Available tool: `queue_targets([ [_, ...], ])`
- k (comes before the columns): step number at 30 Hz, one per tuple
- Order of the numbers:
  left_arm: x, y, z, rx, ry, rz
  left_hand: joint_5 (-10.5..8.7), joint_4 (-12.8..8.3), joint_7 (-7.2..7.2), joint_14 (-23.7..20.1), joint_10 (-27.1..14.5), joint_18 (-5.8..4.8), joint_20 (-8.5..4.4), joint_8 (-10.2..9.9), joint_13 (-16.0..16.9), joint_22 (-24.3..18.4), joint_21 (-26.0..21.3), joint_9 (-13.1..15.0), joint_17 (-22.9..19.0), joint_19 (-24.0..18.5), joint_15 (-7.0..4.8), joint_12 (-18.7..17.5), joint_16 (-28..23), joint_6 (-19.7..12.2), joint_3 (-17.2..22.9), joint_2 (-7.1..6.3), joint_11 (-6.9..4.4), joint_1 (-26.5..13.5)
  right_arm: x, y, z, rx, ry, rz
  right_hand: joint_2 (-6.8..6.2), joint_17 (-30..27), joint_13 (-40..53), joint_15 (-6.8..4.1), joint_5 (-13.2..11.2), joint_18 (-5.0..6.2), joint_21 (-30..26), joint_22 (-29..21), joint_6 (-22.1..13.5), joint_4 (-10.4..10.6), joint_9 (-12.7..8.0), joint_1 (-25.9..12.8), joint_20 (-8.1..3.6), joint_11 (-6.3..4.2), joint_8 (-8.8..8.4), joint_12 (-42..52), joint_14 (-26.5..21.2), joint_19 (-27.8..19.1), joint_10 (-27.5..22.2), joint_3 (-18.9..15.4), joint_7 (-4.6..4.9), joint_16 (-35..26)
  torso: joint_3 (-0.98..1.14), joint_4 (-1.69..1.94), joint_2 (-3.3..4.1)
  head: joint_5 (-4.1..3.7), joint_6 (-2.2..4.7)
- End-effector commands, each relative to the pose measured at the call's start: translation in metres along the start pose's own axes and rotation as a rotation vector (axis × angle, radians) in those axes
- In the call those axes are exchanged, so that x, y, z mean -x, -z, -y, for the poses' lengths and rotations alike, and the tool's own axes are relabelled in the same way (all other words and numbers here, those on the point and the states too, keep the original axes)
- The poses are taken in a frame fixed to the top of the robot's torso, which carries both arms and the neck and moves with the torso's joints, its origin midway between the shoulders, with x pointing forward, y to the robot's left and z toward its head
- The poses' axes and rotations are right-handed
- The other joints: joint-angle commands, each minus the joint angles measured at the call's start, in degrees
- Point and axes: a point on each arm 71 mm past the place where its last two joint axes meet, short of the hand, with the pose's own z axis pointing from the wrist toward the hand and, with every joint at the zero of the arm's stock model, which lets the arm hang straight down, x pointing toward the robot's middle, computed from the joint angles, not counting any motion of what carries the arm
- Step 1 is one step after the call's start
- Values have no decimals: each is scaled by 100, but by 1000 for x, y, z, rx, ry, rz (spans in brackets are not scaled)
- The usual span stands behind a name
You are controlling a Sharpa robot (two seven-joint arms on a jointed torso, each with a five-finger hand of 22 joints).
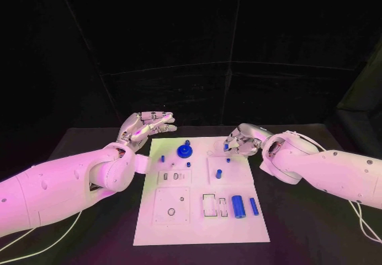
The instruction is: Assemble the parts on the task board
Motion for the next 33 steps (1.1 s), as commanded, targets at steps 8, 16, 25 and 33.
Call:
queue_targets([
  [8, 4, -4, 2, -7, 3, -4, 16, -52, -12, 137, 83, 49, -14, -42, -4, -12, -8, -3, 10, 118, -22, -44, -1, 81, -2, 59, -8, -35, -23, -17, -54, 2, 40, -6, -21, -8, 458, -18, 67, -86, 31, 1510, 21, 53, 75, -112, -36, -5, 8, -36, 0, 595, -50, 84, -73, -16, -63, 52, -61, 127, -106],
  [16, 10, -6, 4, -12, -2, 12, 15, -55, -14, 143, 87, 48, -15, -43, -4, -13, -6, -3, 11, 124, -24, -46, -1, 84, 0, 63, -10, -34, -51, -29, -92, 55, 96, -47, -37, -8, 455, -17, 92, -86, 31, 1510, 23, 51, 76, -129, -35, -4, 8, -42, 0, 595, -52, 96, -72, -17, -74, 50, -58, 213, -169],
  [25, 9, -7, 3, -12, 0, 10, 15, -55, -14, 143, 87, 48, -15, -43, -4, -13, -6, -3, 11, 124, -24, -46, -1, 84, 0, 63, -10, -34, -80, -33, -109, 71, 131, -90, -57, -8, 452, -17, 91, -86, 31, 1510, 21, 47, 76, -139, -34, -3, 7, -45, 1, 595, -54, 97, -71, -18, -56, 45, -58, 253, -221],
  [33, 8, -8, 3, -12, 0, 9, 15, -55, -14, 143, 87, 48, -15, -43, -4, -13, -6, -3, 11, 124, -24, -46, -1, 84, 0, 63, -10, -34, -96, -34, -115, 70, 143, -117, -73, -8, 447, -17, 98, -86, 31, 1510, 17, 40, 75, -143, -33, -3, 4, -53, 1, 595, -59, 102, -70, -18, -48, 39, -57, 283, -260],
])
